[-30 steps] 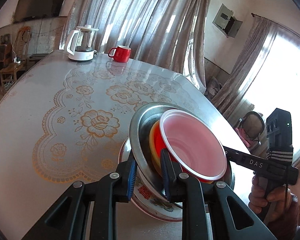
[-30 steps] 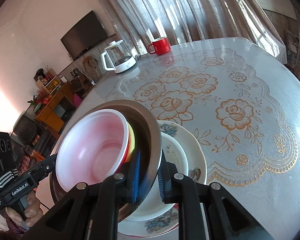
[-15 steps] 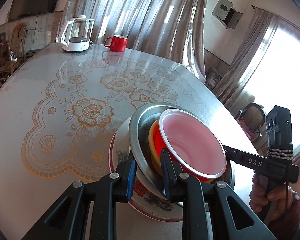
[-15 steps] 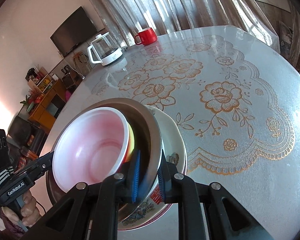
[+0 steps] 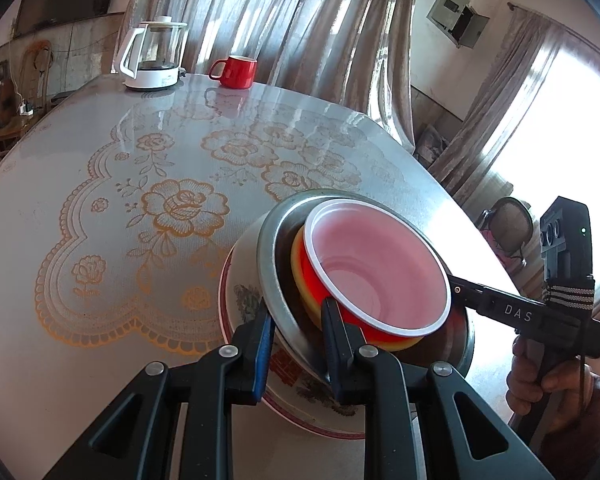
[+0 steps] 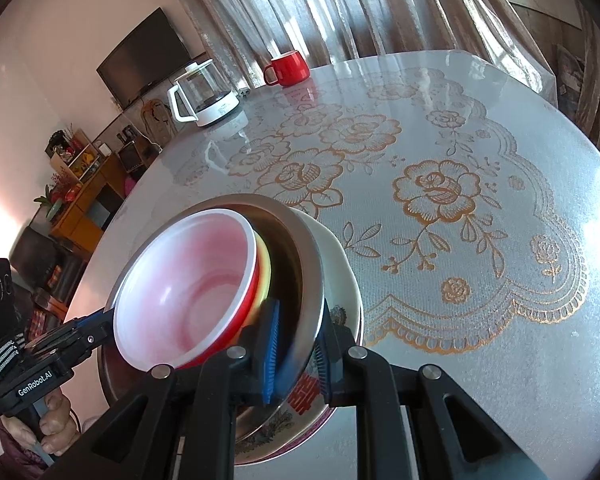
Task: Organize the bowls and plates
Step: 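Lower the steel bowl onto the plate stack and open the left gripper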
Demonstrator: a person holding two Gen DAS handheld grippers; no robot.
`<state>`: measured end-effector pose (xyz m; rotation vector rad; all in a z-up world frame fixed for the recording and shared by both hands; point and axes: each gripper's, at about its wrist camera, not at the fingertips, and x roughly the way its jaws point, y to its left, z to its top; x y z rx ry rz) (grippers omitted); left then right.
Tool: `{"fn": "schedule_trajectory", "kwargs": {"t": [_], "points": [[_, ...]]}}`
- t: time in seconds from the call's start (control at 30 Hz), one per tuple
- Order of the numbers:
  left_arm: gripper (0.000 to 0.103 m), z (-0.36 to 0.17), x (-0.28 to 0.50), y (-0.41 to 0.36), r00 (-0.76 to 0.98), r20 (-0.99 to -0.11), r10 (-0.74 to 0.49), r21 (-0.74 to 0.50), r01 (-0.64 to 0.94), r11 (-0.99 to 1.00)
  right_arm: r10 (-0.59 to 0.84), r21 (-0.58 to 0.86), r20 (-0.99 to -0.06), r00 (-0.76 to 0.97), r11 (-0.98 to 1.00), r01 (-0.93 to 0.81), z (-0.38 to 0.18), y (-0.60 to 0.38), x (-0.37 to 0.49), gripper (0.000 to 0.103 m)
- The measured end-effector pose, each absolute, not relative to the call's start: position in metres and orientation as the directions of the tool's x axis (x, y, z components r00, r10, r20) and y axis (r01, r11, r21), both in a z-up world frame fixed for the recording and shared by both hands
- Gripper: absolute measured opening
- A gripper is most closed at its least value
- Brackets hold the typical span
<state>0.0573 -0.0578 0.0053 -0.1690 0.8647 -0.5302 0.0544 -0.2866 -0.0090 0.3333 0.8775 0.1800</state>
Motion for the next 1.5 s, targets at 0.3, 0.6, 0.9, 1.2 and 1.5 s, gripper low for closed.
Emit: {"fn": "schedule_trajectory", "kwargs": {"t": [0.3,0.6,0.9,1.2,1.5], "points": [[0.024,0.007,0.051,-0.057,0.527,-0.683,-0.506,-0.343,0.38,0.859,0.28,0.34,-0.732,0.621,0.94,-0.023,-0.008,-0.283,0.055,0.016],[0.027,0.009,0.047,-0.059,0.537,-0.686,-0.491,-0.321,0.382,0.867,0.304,0.373,-0.726,0.617,0.928,-0.018,-0.009,-0.285,0.052,0.018],[0.029,0.01,0.041,-0.06,0.545,-0.683,-0.487,-0.312,0.384,0.869,0.313,0.393,-0.705,0.637,0.919,-0.017,-0.004,-0.289,0.037,0.022],[0.029,0.011,0.035,-0.061,0.562,-0.682,-0.468,-0.292,0.377,0.879,0.286,0.359,-0.699,0.655,0.933,-0.024,-0.001,-0.282,0.026,0.019],[0.03,0.013,0.032,-0.062,0.582,-0.683,-0.442,-0.26,0.371,0.891,0.286,0.37,-0.696,0.659,0.929,-0.013,-0.004,-0.282,0.026,0.019]]}}
